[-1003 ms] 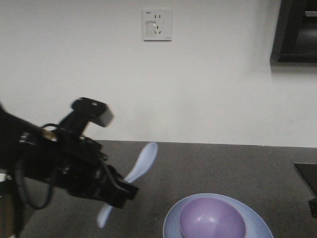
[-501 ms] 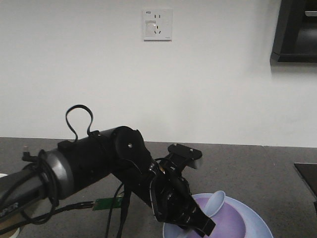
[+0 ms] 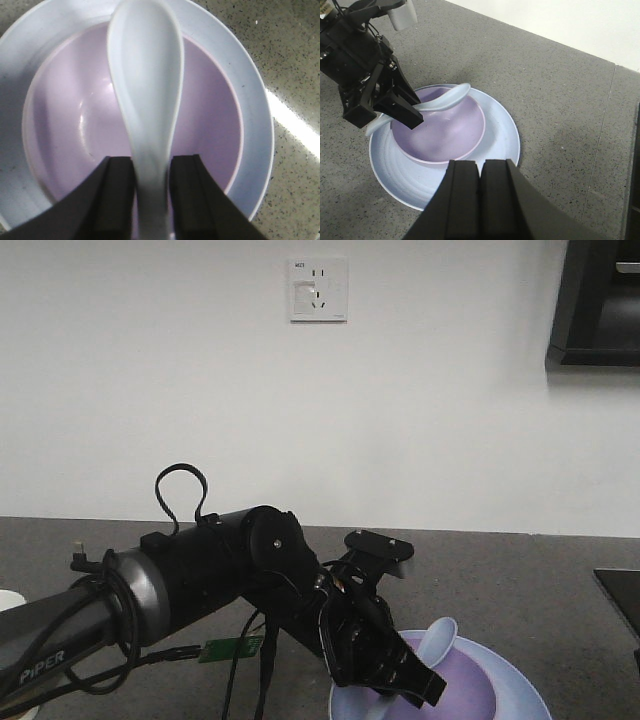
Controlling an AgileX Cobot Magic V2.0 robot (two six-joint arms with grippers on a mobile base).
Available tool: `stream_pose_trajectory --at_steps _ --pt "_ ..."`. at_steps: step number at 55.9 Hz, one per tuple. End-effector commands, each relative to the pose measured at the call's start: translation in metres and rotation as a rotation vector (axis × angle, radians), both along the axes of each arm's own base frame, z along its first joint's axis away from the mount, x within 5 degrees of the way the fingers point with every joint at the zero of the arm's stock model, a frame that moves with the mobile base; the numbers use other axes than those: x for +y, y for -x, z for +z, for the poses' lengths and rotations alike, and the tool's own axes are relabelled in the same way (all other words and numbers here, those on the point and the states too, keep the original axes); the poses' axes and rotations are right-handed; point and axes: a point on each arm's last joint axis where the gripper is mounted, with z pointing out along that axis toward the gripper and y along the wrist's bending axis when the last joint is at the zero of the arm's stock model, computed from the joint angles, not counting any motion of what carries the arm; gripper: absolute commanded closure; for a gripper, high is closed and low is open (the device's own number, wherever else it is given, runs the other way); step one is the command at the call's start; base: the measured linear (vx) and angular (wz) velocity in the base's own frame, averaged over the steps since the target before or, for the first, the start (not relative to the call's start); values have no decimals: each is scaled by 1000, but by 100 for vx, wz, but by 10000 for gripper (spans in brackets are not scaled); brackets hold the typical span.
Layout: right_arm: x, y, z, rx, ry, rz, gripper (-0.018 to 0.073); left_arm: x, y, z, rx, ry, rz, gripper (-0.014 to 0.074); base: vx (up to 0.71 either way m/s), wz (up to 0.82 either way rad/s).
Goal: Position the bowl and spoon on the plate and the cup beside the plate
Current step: 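Move the left gripper over the bowl and drop the spoon inside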
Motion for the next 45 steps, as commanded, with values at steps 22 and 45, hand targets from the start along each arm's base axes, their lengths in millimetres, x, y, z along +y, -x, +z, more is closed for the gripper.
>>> stream_pose_trajectory --at_steps 22,45 --pt "-1 -1 14 -98 -11 -11 568 24 18 79 -213 -12 -17 62 0 0" --pt "-1 -1 14 -98 -11 -11 568 145 46 177 -617 -517 365 62 0 0"
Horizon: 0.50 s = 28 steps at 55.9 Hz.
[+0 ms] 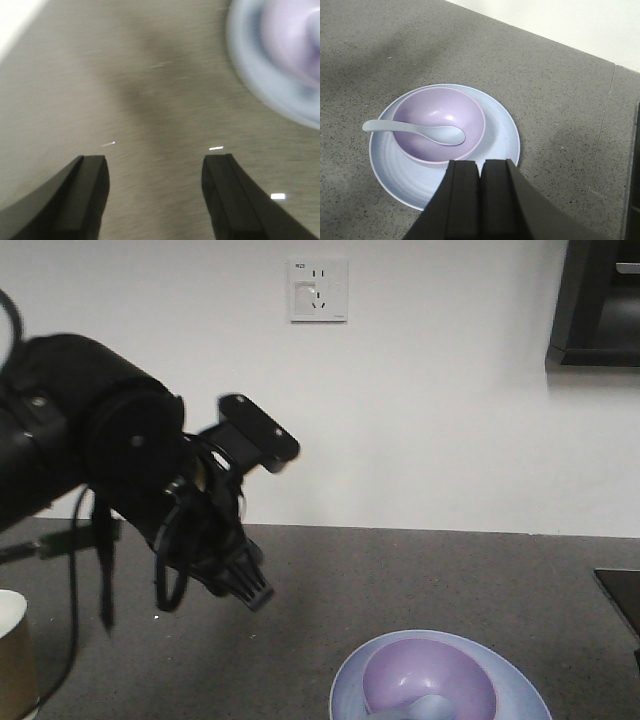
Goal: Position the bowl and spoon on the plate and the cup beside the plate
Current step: 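Move the left gripper over the bowl and drop the spoon inside, then grasp the brown paper cup with the left gripper and lift it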
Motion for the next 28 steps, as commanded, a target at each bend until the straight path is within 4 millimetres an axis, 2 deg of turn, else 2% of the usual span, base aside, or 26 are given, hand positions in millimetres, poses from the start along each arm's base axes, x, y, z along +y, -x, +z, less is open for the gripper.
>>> stream_pose_trajectory --at_steps 1,10,11,14,19,28 --pt "-1 -1 14 -98 -11 -11 568 37 16 48 -185 14 104 62 0 0" --pt "-1 -1 15 -98 -13 -11 568 85 20 70 -246 42 230 62 0 0" --pt "-1 -1 15 -98 -13 -11 568 99 19 72 -251 47 272 62 0 0" --pt "-1 -1 15 -98 -13 -11 568 112 18 71 -245 46 312 62 0 0" --pt "-1 -1 15 -98 -13 -11 568 132 13 57 -196 23 379 62 0 0" --pt "-1 -1 15 -98 -16 -10 568 154 -2 8 -48 -17 453 62 0 0"
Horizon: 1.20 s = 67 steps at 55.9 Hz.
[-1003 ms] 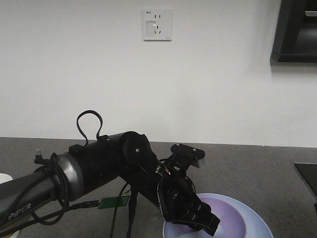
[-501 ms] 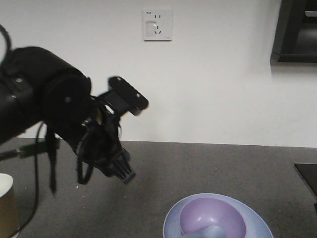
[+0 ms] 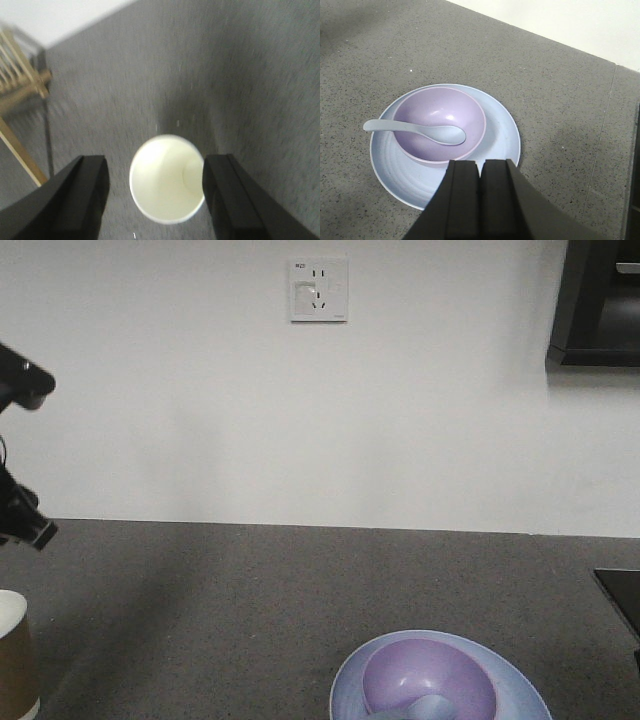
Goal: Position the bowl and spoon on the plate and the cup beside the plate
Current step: 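Grasp the brown paper cup with the left gripper and lift it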
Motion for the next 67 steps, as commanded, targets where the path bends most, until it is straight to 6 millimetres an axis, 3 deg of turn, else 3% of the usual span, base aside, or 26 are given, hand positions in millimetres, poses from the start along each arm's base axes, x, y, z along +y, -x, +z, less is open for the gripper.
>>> stream_pose_trajectory --at_steps 1,13,40,46,55,67 --pt "-1 -1 15 -99 -16 -10 568 10 2 -8 -7 33 18 62 0 0" --pt "0 -1 15 -99 -20 -10 568 17 -6 -58 72 97 6 62 0 0" --pt "0 -1 15 -99 -22 -9 568 11 -33 -105 173 70 -17 81 0 0" --pt "0 -1 15 -99 -22 -9 568 10 -38 -114 193 68 -17 201 0 0" --pt "0 -1 15 -99 -22 -9 568 10 -40 -110 172 67 -28 608 0 0" --pt "0 -1 15 -98 -23 -10 568 -1 -37 -89 170 130 -47 604 0 0"
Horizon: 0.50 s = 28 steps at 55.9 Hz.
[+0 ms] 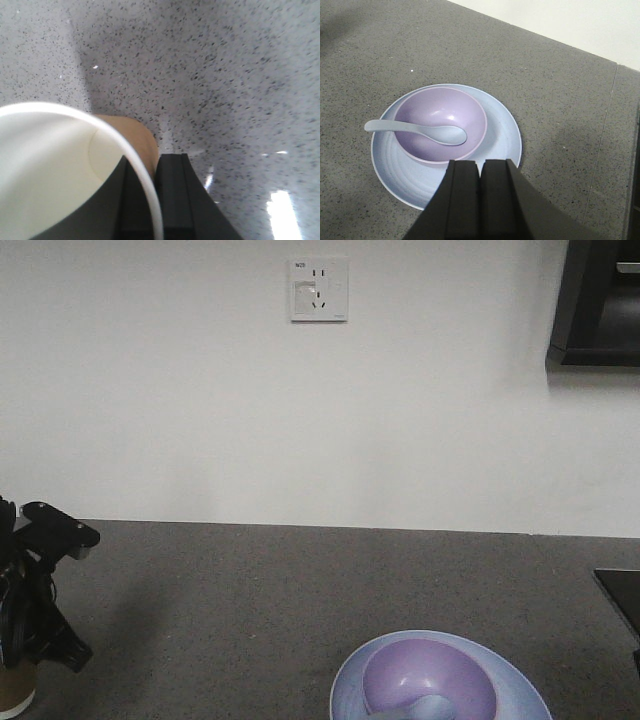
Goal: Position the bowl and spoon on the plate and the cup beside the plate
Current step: 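Grasp the brown paper cup with the left gripper and lift it, then set the paper cup down beside the plate and release it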
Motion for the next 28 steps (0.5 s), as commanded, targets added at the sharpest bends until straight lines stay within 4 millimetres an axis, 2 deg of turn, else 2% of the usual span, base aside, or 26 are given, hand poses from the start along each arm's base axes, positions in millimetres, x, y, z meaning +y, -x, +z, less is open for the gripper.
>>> stream_pose_trajectory --at_steps 1,6,17,23,28 --pt "0 -1 15 -100 -20 -11 568 -10 6 38 -112 70 -38 604 0 0" --pt "0 -1 15 -99 -19 -11 568 -31 10 59 -156 133 -137 601 0 0" --pt "0 -1 15 -99 -19 -11 568 -95 23 110 -308 280 -335 597 0 0" --pt "0 -1 15 -99 -19 -11 568 -129 30 123 -335 321 -434 596 0 0" --pt "0 -1 15 -99 -19 -11 568 -155 34 123 -315 348 -495 596 0 0"
